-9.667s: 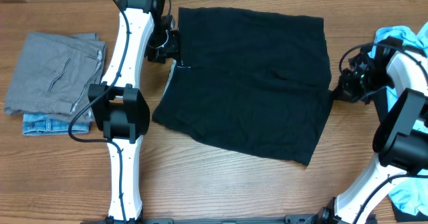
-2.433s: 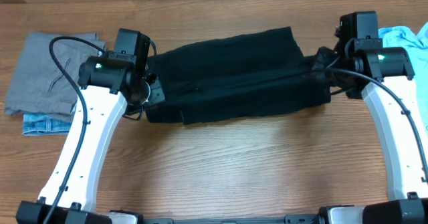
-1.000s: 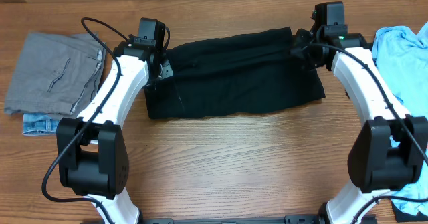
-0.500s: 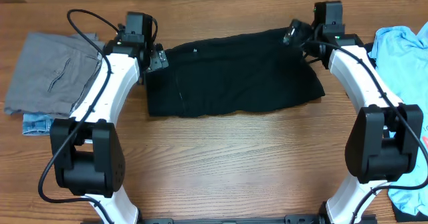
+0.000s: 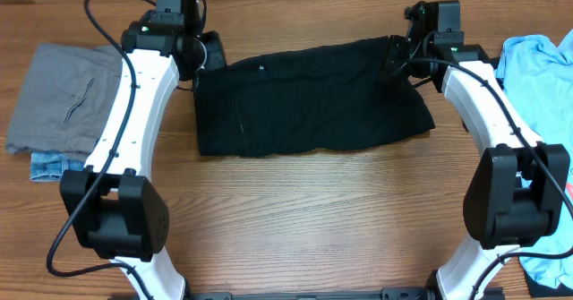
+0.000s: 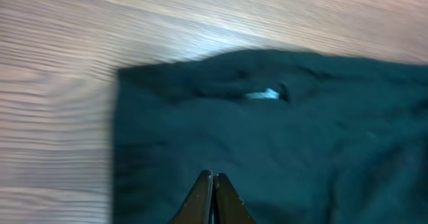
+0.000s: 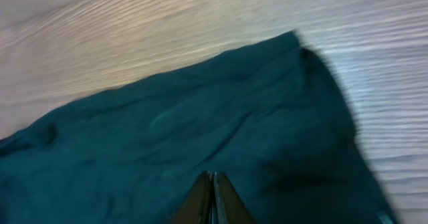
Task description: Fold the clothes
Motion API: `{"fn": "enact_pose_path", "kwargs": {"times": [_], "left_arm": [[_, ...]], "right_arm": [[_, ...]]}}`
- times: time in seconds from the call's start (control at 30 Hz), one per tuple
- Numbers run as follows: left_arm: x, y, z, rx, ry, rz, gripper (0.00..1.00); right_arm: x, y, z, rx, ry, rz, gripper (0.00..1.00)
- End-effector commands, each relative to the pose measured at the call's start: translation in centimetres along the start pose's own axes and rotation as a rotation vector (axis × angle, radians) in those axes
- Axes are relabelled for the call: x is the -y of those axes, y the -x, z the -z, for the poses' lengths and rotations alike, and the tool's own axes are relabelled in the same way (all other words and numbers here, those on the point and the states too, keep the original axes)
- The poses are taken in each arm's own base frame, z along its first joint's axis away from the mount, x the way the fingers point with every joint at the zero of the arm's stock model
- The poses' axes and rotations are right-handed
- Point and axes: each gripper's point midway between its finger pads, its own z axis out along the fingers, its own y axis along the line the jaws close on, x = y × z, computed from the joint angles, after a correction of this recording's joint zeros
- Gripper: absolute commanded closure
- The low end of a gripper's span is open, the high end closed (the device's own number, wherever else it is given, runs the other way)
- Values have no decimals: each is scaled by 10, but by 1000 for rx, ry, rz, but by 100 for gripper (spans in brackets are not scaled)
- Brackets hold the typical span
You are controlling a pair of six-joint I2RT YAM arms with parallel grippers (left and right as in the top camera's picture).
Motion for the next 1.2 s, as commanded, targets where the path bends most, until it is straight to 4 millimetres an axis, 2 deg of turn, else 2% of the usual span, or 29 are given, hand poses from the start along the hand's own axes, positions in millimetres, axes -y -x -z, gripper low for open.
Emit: {"fn": "enact_pose_path", "kwargs": {"times": [0.0, 0.03, 0.17, 0.23, 0.57, 0.77, 0.87, 0.97, 1.17], "left_arm": [[23, -34, -45, -183, -142, 1, 96], [23, -42, -59, -222, -147, 6, 96], [14, -59, -93, -300, -127, 22, 96], [10, -62, -103, -312, -115, 25, 96], [-15, -29, -116, -149, 35, -12, 96], [-17, -14, -118, -86, 57, -20, 96], [-19, -13, -126, -78, 60, -21, 96], [-26, -23, -146, -113, 73, -17, 96], [-50, -48, -184, -189, 142, -7, 96]], "right_arm": [[-19, 8, 11, 9, 87, 79, 96], [-17, 4, 7, -6, 84, 75, 96], [-6, -10, -13, -50, 71, 63, 96], [-1, -13, -26, -59, 70, 60, 96], [22, -32, -86, -86, 65, 50, 96], [25, -20, -106, -11, 80, 53, 96], [29, -16, -113, 16, 72, 39, 96], [30, -8, -121, 60, 83, 55, 96], [24, 13, -121, 152, 105, 87, 96]]}}
